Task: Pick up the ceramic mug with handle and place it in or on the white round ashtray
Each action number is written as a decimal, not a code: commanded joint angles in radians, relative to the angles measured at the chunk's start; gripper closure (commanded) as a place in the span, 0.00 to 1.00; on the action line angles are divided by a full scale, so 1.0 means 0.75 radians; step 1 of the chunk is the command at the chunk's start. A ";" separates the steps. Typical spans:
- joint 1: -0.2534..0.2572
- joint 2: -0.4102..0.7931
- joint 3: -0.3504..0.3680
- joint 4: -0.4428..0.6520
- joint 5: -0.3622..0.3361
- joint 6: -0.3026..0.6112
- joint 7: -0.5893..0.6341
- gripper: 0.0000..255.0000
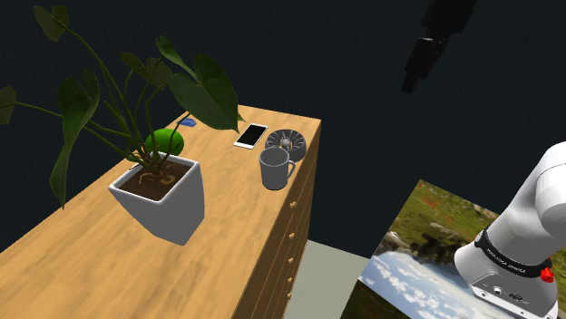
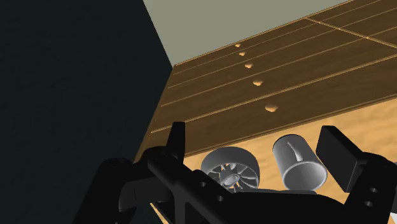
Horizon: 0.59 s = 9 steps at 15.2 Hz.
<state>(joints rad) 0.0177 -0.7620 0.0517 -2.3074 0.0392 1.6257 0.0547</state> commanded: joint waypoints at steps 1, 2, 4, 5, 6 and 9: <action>0.000 0.000 0.000 0.000 0.000 0.000 0.000 0.00; 0.003 0.036 0.009 -0.005 0.007 0.038 0.007 0.00; 0.008 0.112 0.026 -0.009 0.020 0.113 0.021 0.00; 0.011 0.152 0.034 -0.008 0.026 0.149 0.028 0.00; 0.014 0.193 0.043 -0.006 0.031 0.185 0.035 0.00; 0.021 0.322 0.068 0.012 0.045 0.289 0.055 0.00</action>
<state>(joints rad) 0.0313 -0.5552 0.0959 -2.3058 0.0690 1.8158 0.0895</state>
